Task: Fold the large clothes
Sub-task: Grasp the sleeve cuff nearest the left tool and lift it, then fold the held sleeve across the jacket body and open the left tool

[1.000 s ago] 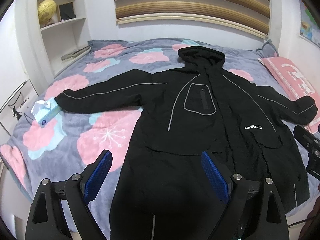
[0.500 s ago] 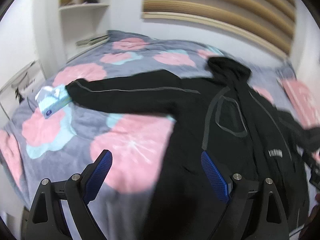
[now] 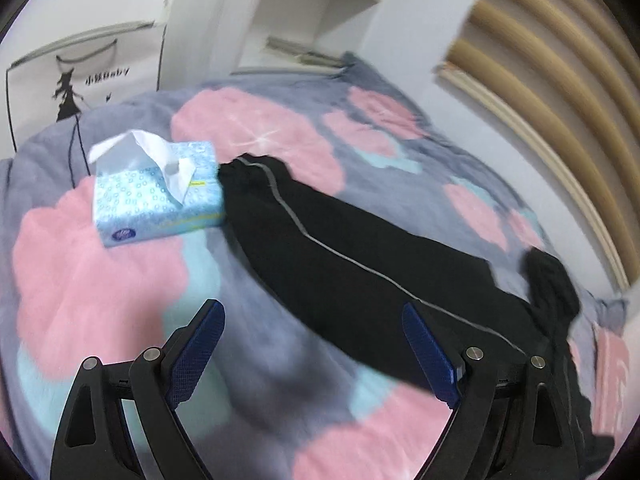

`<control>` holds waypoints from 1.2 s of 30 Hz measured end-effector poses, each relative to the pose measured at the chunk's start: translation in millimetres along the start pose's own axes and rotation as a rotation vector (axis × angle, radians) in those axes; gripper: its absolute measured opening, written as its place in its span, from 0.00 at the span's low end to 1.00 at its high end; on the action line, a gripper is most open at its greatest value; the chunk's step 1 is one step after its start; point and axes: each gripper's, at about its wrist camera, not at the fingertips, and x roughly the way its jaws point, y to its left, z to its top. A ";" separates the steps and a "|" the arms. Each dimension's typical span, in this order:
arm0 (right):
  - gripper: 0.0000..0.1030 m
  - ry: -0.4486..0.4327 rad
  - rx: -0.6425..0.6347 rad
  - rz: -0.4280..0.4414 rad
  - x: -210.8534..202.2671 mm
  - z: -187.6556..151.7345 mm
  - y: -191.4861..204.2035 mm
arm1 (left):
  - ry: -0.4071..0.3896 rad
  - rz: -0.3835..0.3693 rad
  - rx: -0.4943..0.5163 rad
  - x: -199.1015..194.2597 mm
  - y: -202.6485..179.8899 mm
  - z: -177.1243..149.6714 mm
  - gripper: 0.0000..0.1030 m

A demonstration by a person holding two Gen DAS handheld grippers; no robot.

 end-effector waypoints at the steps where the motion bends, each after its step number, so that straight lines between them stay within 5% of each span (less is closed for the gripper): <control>1: 1.00 0.021 0.008 -0.003 11.2 -6.2 -1.5 | 0.008 0.010 -0.018 12.6 4.3 5.2 0.89; 10: 1.00 0.078 0.060 0.056 37.8 -18.8 -11.0 | 0.049 0.059 -0.095 105.0 24.3 34.7 0.87; 11: 1.00 0.079 0.055 0.055 38.1 -19.4 -8.9 | 0.049 0.072 -0.094 111.6 25.0 36.0 0.77; 12: 1.00 0.081 0.051 0.054 38.6 -19.6 -7.8 | 0.053 0.079 -0.092 115.9 25.8 35.6 0.51; 16: 1.00 0.087 0.050 0.065 39.3 -21.6 -9.4 | 0.016 0.043 -0.048 113.3 15.8 33.5 0.17; 22: 1.00 0.091 0.057 0.076 40.7 -21.0 -10.8 | -0.132 0.005 0.128 59.5 -36.5 32.0 0.14; 29: 1.00 0.088 0.064 0.086 40.9 -21.5 -12.2 | -0.239 -0.212 0.421 -22.8 -154.6 2.6 0.13; 32: 1.00 0.073 0.071 0.091 39.4 -22.7 -13.3 | -0.237 -0.297 0.521 -36.8 -215.0 -27.3 0.13; 36: 1.00 0.066 0.078 0.100 39.3 -23.2 -14.2 | -0.127 -0.408 0.620 -23.7 -294.3 -86.8 0.13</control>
